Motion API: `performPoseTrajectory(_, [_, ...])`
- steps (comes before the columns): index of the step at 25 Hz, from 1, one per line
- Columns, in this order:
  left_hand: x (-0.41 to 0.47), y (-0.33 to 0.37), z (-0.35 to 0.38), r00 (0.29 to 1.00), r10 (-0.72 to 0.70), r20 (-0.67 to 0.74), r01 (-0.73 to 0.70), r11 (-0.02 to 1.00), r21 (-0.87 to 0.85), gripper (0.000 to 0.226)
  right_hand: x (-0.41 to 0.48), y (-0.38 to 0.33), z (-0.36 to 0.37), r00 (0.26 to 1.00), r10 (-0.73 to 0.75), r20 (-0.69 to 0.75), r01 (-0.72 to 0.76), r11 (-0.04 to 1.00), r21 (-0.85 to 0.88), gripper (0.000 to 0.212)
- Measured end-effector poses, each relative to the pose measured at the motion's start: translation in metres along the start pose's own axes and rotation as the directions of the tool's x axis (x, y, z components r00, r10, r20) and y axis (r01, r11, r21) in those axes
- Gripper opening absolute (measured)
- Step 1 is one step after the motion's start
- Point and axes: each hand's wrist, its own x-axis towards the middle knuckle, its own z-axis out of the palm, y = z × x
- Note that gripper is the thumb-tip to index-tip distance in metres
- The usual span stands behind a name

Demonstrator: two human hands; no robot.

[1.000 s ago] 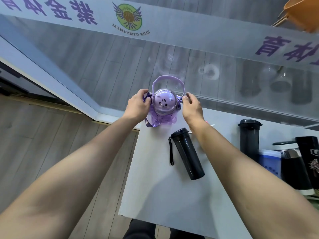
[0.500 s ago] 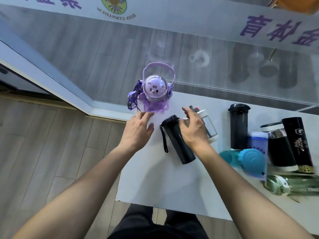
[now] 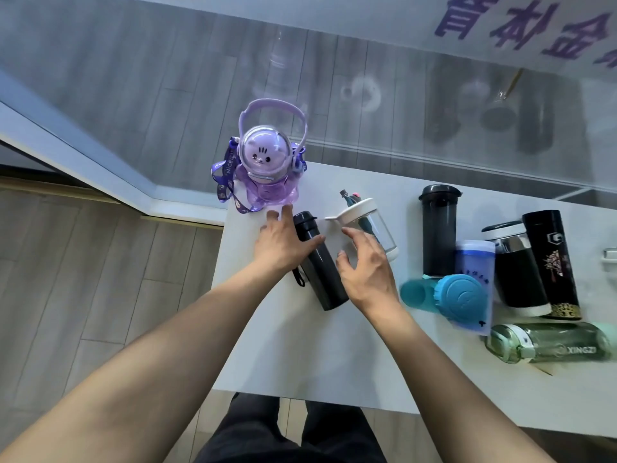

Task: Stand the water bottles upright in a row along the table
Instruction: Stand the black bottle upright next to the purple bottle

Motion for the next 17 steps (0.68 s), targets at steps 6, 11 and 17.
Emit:
performPoseTrajectory(6, [-0.005,0.001,0.003,0.999,0.035,-0.005,-0.035,0.976,-0.214,0.069,-0.005,0.003,-0.014,0.999,0.036,-0.004,-0.036,0.999,0.025,0.044])
performPoseTrajectory(11, [-0.049,-0.013,-0.005,0.927,0.329,-0.180,-0.371,0.871,-0.321,0.079,0.001,-0.016,-0.020,1.000,-0.006,0.023,0.003,0.990,0.143,0.054])
performPoseTrajectory(17, [-0.093,-0.016,0.002,0.846,0.419,-0.331,-0.502,0.834,-0.228,0.091,-0.002,-0.040,-0.016,0.972,-0.073,0.225,0.015,0.969,0.247,0.082])
